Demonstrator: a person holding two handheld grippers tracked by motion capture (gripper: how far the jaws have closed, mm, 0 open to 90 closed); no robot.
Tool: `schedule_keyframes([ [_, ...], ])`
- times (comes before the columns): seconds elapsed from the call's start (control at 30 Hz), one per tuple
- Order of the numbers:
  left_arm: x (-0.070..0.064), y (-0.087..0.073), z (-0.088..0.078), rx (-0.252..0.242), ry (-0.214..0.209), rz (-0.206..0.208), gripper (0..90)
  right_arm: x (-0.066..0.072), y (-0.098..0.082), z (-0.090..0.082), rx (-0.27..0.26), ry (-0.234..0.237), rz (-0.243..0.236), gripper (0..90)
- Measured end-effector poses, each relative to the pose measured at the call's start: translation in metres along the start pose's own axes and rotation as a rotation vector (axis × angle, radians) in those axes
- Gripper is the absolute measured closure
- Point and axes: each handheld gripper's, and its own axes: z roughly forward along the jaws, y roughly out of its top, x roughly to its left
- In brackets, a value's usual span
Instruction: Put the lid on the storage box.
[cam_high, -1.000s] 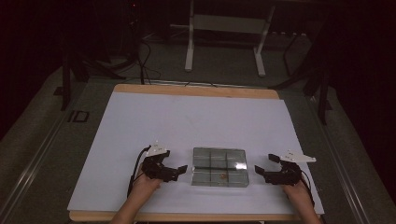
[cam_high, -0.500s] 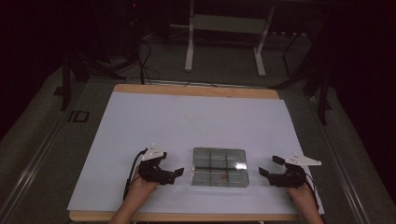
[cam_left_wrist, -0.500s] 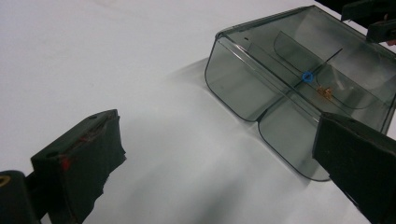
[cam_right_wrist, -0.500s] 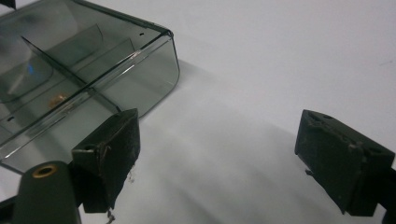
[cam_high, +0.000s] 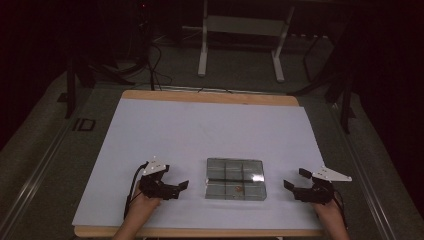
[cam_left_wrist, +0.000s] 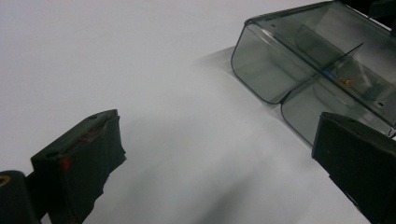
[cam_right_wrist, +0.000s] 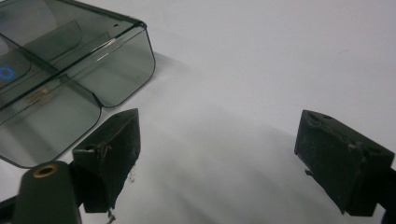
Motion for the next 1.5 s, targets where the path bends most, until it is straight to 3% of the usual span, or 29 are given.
schedule_keyframes([
  [0.57,0.004,-0.009,-0.006,-0.023,0.103,-0.009,2.3,-0.006,-0.007,-0.013,-0.017,-0.088,0.024,14.5],
  [0.8,0.002,-0.012,-0.008,-0.049,0.129,-0.024,2.3,-0.011,-0.012,-0.021,-0.070,-0.191,0.082,14.5],
  [1.17,0.001,-0.014,-0.011,-0.093,0.192,-0.043,2.3,-0.012,-0.016,-0.026,-0.128,-0.285,0.140,14.5],
  [1.5,0.000,-0.015,-0.012,-0.100,0.216,-0.046,2.3,-0.011,-0.015,-0.024,-0.110,-0.307,0.139,14.5],
])
